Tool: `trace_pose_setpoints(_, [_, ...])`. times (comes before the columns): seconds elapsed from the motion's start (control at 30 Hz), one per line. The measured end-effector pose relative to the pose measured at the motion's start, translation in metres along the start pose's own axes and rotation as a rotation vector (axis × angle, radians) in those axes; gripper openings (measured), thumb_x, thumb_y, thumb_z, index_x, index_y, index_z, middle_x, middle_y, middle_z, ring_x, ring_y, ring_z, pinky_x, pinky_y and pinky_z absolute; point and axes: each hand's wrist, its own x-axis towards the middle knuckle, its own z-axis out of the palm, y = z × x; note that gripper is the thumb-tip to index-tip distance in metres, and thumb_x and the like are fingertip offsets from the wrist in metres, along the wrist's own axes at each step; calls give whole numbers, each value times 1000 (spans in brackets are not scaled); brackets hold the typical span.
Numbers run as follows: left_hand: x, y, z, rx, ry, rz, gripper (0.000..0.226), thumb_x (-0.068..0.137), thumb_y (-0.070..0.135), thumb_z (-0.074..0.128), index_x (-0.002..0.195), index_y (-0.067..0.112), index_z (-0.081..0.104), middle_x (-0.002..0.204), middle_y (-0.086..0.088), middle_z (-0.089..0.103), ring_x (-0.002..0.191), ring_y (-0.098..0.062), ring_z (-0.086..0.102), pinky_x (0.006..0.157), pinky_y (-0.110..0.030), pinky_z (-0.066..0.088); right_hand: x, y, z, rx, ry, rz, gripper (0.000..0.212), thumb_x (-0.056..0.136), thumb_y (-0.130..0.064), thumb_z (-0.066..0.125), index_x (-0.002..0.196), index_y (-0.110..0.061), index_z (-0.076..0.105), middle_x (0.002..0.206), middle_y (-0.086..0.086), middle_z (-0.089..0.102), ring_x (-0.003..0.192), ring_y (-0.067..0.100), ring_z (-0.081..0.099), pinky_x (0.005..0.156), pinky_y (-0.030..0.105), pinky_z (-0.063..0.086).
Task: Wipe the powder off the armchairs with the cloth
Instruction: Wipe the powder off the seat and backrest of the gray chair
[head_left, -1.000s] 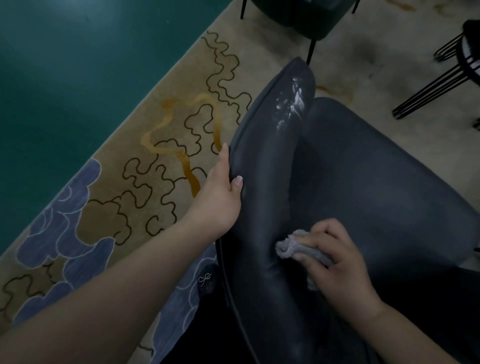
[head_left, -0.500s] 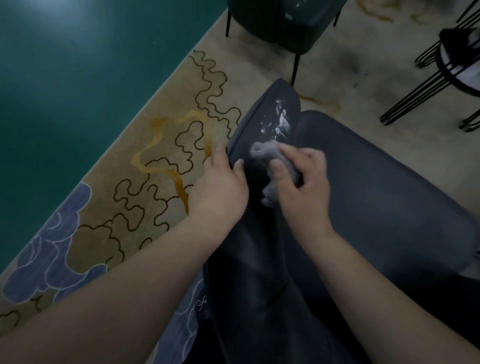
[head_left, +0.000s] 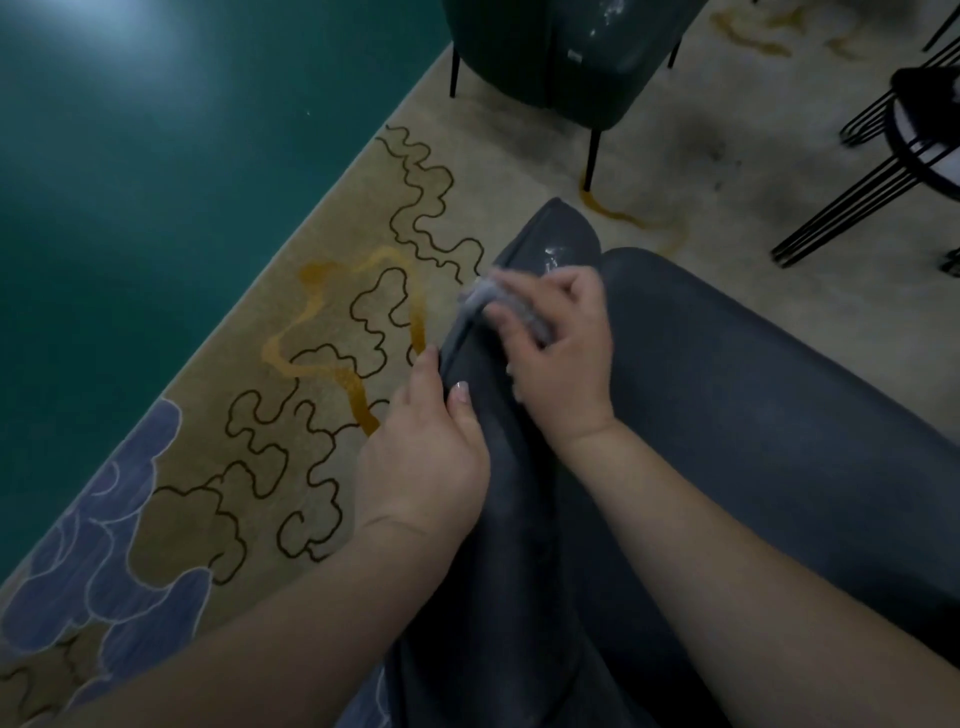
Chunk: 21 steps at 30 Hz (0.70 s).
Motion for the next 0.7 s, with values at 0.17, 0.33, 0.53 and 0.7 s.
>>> trace_pose_setpoints(0.17, [-2, -1, 0, -31, 11, 19, 51, 101, 40, 26, 150, 28, 20, 146, 2, 42, 119, -20, 51, 90, -34, 40, 47, 28, -4, 135, 321, 511, 28, 94, -28, 59, 121, -20, 64, 116, 3, 50, 87, -16, 50, 80, -3, 34])
trace_pose_setpoints(0.33, [-1, -3, 1, -39, 19, 29, 51, 100, 40, 27, 149, 28, 22, 147, 2, 41, 119, -22, 52, 89, -34, 41, 9, 12, 8, 8, 128, 275, 24, 89, -34, 62, 112, -28, 68, 100, -8, 45, 89, -1, 51, 85, 10, 42])
trace_pose_setpoints(0.53, [-1, -1, 0, -38, 12, 23, 51, 100, 40, 27, 149, 29, 20, 148, 4, 40, 121, -20, 50, 90, -34, 41, 53, 37, 9, -53, 154, 281, 35, 86, -53, 59, 110, -30, 69, 96, 1, 53, 89, 19, 58, 86, 27, 51])
trace_pose_setpoints(0.7, [0, -2, 0, -43, -5, 13, 51, 100, 41, 26, 149, 30, 18, 149, 5, 37, 121, -20, 50, 89, -31, 39, 11, 9, 4, -18, 48, 181, 28, 82, -50, 58, 102, -34, 67, 97, -2, 46, 90, 10, 51, 81, 15, 42])
